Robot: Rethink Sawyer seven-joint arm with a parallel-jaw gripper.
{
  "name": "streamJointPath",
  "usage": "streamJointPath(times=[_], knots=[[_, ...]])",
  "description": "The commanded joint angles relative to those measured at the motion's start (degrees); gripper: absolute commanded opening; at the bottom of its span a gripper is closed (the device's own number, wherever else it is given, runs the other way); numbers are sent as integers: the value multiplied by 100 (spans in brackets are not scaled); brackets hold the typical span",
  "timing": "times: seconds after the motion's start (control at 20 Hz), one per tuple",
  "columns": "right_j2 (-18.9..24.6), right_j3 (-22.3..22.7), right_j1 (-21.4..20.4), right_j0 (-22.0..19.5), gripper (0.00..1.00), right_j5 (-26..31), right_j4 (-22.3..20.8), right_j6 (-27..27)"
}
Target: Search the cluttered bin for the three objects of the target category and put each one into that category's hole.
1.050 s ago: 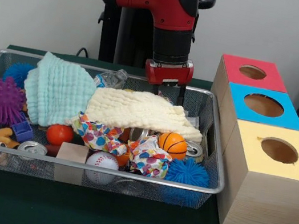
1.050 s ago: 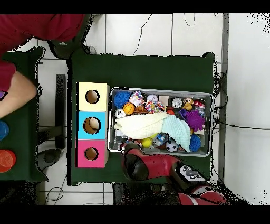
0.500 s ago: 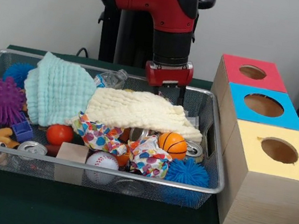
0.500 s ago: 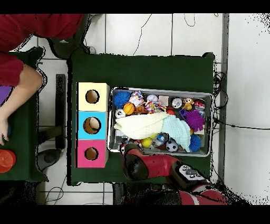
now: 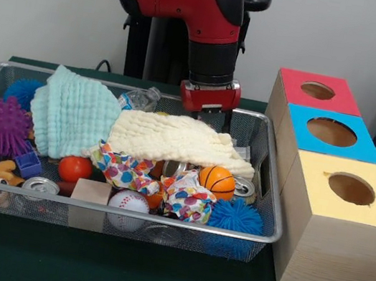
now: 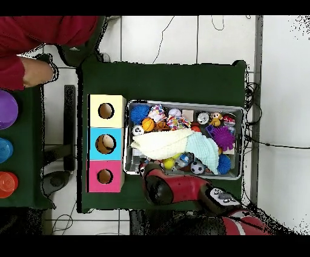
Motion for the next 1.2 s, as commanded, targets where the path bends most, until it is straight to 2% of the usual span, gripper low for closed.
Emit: streamJointPath(times=[0.05,0.35,0.6,0.8,1.2], knots=[[435,-918,295,-63,100,209,-175,486],[313,-897,243,97,100,5,-207,511],[183,-946,214,231,100,53,-186,476],[288,-978,165,187,100,453,-178,347],[125,-861,23,337,100,601,-97,402]])
